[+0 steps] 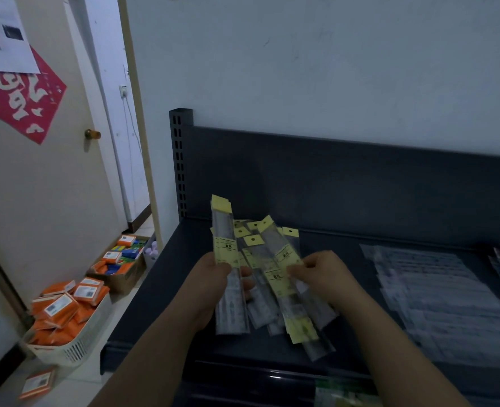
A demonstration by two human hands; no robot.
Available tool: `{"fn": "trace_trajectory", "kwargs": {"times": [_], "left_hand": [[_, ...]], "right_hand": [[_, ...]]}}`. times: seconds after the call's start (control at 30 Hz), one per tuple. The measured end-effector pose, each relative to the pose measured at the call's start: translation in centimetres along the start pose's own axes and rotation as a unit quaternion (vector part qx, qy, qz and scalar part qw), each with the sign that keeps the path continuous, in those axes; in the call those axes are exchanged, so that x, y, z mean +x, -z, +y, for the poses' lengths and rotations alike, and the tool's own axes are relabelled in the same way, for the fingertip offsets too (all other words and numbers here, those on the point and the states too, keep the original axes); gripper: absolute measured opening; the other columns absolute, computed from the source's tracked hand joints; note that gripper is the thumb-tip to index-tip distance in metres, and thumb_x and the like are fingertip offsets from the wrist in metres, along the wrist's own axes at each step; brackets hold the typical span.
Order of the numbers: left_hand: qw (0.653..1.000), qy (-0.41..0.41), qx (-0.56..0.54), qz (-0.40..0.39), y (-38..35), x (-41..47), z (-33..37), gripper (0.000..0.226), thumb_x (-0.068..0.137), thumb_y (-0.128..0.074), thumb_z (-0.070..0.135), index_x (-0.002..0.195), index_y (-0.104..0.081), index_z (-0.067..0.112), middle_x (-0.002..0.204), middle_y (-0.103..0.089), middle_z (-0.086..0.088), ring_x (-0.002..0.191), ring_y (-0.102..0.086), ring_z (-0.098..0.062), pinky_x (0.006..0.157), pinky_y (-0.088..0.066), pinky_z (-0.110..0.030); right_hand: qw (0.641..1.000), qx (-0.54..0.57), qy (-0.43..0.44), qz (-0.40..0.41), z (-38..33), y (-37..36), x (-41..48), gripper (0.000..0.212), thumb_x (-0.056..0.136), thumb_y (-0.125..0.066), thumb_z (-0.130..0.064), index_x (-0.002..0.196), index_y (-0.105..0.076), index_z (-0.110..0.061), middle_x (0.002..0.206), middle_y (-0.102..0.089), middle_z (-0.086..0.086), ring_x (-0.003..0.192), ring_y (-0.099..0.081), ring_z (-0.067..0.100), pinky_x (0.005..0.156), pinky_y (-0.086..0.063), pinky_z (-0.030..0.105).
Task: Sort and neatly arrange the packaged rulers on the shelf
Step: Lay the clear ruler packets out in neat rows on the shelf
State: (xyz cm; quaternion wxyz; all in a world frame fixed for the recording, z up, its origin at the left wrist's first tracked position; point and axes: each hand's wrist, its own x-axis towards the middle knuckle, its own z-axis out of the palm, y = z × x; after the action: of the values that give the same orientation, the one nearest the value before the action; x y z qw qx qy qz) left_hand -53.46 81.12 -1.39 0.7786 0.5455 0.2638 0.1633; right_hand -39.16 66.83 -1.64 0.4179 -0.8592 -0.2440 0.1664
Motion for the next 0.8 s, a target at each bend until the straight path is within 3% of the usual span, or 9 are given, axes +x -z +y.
{"fn": "trace_trajectory", "kwargs": {"times": [0.13, 0.2, 0.27, 0.33, 0.4, 0.53, 0.63, 0.73, 0.8], "left_hand": [[1.0, -0.025, -0.004, -0.003, -0.2, -0.1, -0.1, 0.015, 0.099, -0.045, 0.006, 0.099, -0.059, 0.003, 0.087, -0.065, -0.018, 0.067, -0.062, -0.021, 0.058, -0.058, -0.032], [0.999, -0.042, 0.012, -0.03, -0.6, -0.2, -0.3, 0.012, 0.097, -0.053, 0.011, 0.101, -0.061, 0.003, 0.088, -0.065, -0.015, 0.07, -0.062, -0.02, 0.06, -0.057, -0.029], [0.994, -0.067, 0.031, -0.085, -1.2, -0.3, -0.6, 0.015, 0.094, -0.058, 0.012, 0.106, -0.065, 0.005, 0.094, -0.07, -0.012, 0.079, -0.068, -0.022, 0.069, -0.058, -0.031], [0.987, -0.091, 0.048, -0.125, -1.5, -0.2, -1.1, 0.024, 0.092, -0.06, 0.011, 0.114, -0.065, 0.005, 0.107, -0.072, -0.012, 0.097, -0.069, -0.027, 0.085, -0.057, -0.038], [0.985, -0.112, 0.082, -0.099, -1.5, -0.1, -1.4, 0.024, 0.09, -0.062, 0.007, 0.114, -0.066, 0.008, 0.107, -0.072, -0.011, 0.101, -0.069, -0.027, 0.089, -0.055, -0.041], [0.989, -0.113, 0.095, -0.021, -0.2, 0.2, -1.2, 0.018, 0.089, -0.063, 0.001, 0.104, -0.068, 0.009, 0.099, -0.074, -0.009, 0.092, -0.071, -0.025, 0.082, -0.058, -0.041], [0.997, -0.075, 0.005, -0.006, 0.7, 0.5, -1.0, 0.019, 0.093, -0.052, -0.007, 0.103, -0.066, 0.001, 0.099, -0.073, -0.018, 0.087, -0.072, -0.031, 0.07, -0.06, -0.038], [0.999, -0.027, -0.039, 0.019, 0.8, 0.7, -1.1, 0.024, 0.095, -0.042, -0.008, 0.113, -0.058, -0.003, 0.107, -0.067, -0.024, 0.091, -0.069, -0.033, 0.066, -0.06, -0.037], [0.999, -0.019, -0.022, 0.012, 0.6, 0.3, -1.0, 0.026, 0.095, -0.04, -0.008, 0.113, -0.057, -0.002, 0.106, -0.066, -0.022, 0.088, -0.068, -0.028, 0.061, -0.06, -0.032]], "right_hand": [[0.972, 0.226, -0.041, -0.054, -0.1, 0.7, -0.5, 0.022, 0.097, -0.047, -0.017, 0.081, -0.059, -0.008, 0.076, -0.057, 0.011, 0.066, -0.054, 0.02, 0.063, -0.044, 0.028], [0.932, 0.341, -0.041, -0.116, -0.9, 0.6, -1.0, 0.021, 0.097, -0.047, -0.009, 0.088, -0.064, -0.001, 0.078, -0.065, 0.013, 0.066, -0.062, 0.021, 0.062, -0.053, 0.03], [0.924, 0.353, -0.01, -0.144, -1.6, 0.0, -1.4, 0.014, 0.094, -0.053, -0.004, 0.093, -0.065, 0.002, 0.082, -0.069, 0.014, 0.069, -0.065, 0.02, 0.058, -0.056, 0.028], [0.936, 0.324, 0.013, -0.136, -2.0, -0.8, -1.5, 0.01, 0.09, -0.059, -0.004, 0.092, -0.068, 0.001, 0.086, -0.071, 0.015, 0.073, -0.067, 0.023, 0.063, -0.056, 0.03], [0.956, 0.277, 0.031, -0.094, -2.0, -1.1, -1.5, 0.01, 0.088, -0.063, -0.009, 0.088, -0.071, -0.003, 0.081, -0.072, 0.011, 0.069, -0.065, 0.019, 0.062, -0.054, 0.029], [0.997, 0.0, 0.076, 0.014, -1.2, -0.6, -1.6, 0.02, 0.083, -0.07, -0.034, 0.094, -0.071, -0.017, 0.086, -0.068, -0.006, 0.076, -0.061, 0.007, 0.068, -0.052, 0.022], [0.978, -0.2, 0.046, -0.022, -1.0, -0.4, -2.1, 0.046, 0.068, -0.077, -0.053, 0.101, -0.061, -0.024, 0.097, -0.061, -0.009, 0.087, -0.06, 0.009, 0.078, -0.055, 0.032], [0.978, -0.206, 0.031, -0.014, -1.3, -0.5, -2.2, 0.053, 0.066, -0.079, -0.05, 0.1, -0.065, -0.012, 0.095, -0.065, 0.004, 0.085, -0.063, 0.019, 0.077, -0.057, 0.039], [0.983, -0.18, 0.026, -0.025, -1.1, -0.3, -2.0, 0.053, 0.066, -0.081, -0.044, 0.089, -0.065, 0.001, 0.079, -0.064, 0.015, 0.07, -0.062, 0.025, 0.062, -0.053, 0.039]]}}
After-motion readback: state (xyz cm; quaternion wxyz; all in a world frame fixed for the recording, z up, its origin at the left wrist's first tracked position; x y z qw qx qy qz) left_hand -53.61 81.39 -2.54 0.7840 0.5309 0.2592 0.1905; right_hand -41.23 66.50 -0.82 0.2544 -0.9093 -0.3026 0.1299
